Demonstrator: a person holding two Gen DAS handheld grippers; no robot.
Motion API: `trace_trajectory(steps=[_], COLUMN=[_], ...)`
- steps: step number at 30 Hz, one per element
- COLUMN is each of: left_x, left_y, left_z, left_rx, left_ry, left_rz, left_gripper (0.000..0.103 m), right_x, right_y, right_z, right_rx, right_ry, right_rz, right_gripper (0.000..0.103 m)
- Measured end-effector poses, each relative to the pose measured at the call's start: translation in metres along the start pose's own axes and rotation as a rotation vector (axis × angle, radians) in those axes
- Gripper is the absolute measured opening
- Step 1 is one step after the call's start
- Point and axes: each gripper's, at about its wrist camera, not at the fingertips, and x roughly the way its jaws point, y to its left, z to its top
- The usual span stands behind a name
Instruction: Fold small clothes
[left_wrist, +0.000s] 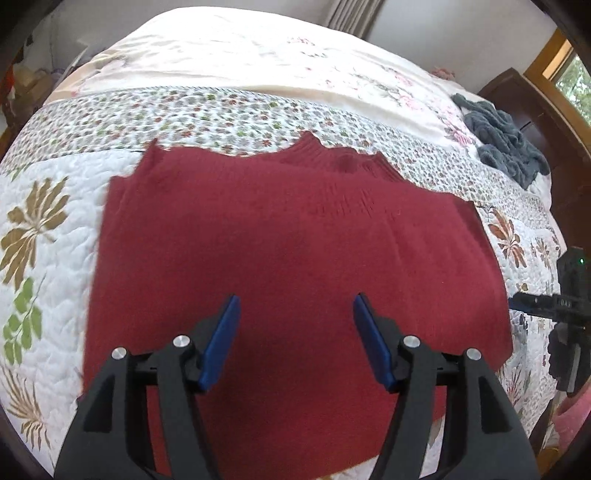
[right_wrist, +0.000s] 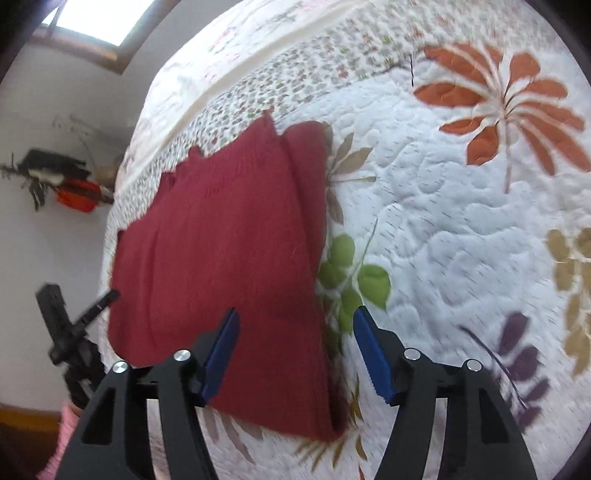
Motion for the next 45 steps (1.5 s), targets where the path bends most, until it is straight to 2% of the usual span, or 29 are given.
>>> trace_trajectory(steps=[3,5,7,12,15,26,30,34,36,38,41,45], left_x=[0.013,0.020,0.022,0.024,0.025,0.030,0.026,0.004,-0.008,-0.020,-0.033,-0.044], left_y=[0.001,0.004,0.007,0.006,0.007,0.010,0.011,0.015,0.019,0.025,0.032,0.043], left_z=[0.000,0.000,-0.002,-0.004,-0.004,-0.005,-0.004,-0.003,-0.004,-0.005,-0.007,-0.009], left_rx=[-0.003,-0.016,-0.018,0.014,0.018,0.008,-0.001,-0.031,-0.037,-0.045,-0.060,-0.074], left_ry=[0.024,0.036,0.038,0.041,0.045,0.044,0.043,0.028,0.011,-0.006,-0.017,-0.028], left_rz=[0.001,-0.003,-0.009,-0.006,-0.011,-0.024,-0.029,-0.050,-0.056,-0.060,-0.071,-0.074], left_gripper=[0.063,0.063,0.063,0.063,0.063,0.063,0.063,0.063,0.063,0.063,0.063,0.063], right_x=[0.014,0.022,0.030,0.039,0.037,0.039,0.035,0.013,0.000,-0.007,-0.005,0.022], right_y=[-0.010,-0.016,-0.015,-0.018,-0.021,-0.023,-0.016,0.019,0.047,0.085,0.134,0.205], right_z=[0.006,0.007,0.005,0.004,0.002,0.000,0.001,0.005,0.008,0.012,0.014,0.010], right_rx=[0.037,0.056,0.072,0.092,0.099,0.110,0.119,0.062,0.013,-0.064,-0.168,-0.322], right_ry=[0.028,0.045,0.055,0.047,0.036,0.033,0.032,-0.020,-0.042,-0.051,-0.044,-0.005], right_rz=[0.057,0.104,0.137,0.161,0.164,0.141,0.103,0.076,0.092,0.062,0.011,-0.076], right_gripper=[0.062,0.053,0.050,0.026,0.023,0.023,0.022,0.017,0.016,0.016,0.016,0.016])
